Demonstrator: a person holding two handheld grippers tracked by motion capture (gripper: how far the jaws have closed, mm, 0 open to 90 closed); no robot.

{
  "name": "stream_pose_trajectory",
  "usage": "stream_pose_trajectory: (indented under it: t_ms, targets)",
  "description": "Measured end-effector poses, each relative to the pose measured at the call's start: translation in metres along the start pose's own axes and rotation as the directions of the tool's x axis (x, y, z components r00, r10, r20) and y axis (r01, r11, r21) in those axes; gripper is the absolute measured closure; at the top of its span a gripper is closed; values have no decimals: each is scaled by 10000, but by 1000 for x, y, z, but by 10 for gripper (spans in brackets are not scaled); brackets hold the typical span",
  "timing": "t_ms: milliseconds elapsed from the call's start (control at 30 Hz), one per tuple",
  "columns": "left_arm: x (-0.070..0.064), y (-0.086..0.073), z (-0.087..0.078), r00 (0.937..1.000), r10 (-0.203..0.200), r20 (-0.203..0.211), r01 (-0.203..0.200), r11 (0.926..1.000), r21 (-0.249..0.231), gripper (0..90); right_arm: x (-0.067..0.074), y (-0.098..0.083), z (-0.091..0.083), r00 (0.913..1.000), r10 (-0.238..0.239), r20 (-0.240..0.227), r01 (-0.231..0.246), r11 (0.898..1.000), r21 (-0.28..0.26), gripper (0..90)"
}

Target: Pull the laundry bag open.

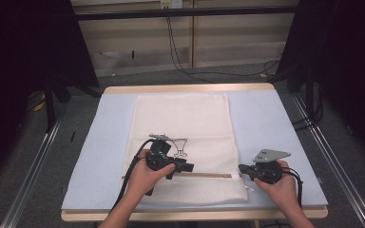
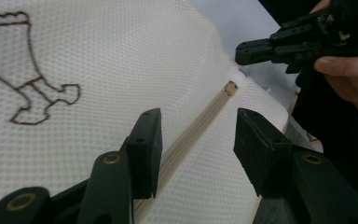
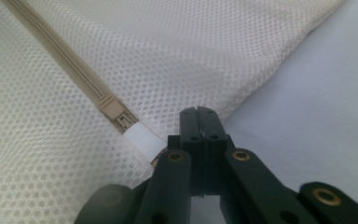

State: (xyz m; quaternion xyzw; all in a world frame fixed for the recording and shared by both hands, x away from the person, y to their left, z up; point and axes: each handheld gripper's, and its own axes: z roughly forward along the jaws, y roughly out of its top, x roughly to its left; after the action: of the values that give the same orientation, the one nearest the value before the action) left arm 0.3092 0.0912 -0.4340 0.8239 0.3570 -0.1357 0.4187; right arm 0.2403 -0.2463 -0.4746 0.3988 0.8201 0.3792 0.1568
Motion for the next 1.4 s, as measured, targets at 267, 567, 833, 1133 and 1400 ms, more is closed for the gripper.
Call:
stream_pose_trajectory:
  t_ms: [267,567,833,1133,1400]
  targets:
    - [-13,6,23,9999,-39,94,38,9999,157,531,2,0,2,9999,-107,-50,107,9999,43,900]
    - [-20,9,44,9989,-437,172,426,9974,583,527,3,-1,4,9997,-211,-113,212,9998,67,900]
    - [-20,10,58,9978,-555,367,489,9860,1594,560,5,-1,5,9993,-354,-138,356,9992,157,900]
    - [-28,13,76,9958,-850,340,782,9829,1664,598,7,1,2,9990,-383,-215,385,9992,66,900]
    - [-31,15,95,9890,-1472,177,1419,9745,1740,643,11,0,5,9974,-551,-466,558,9983,151,900]
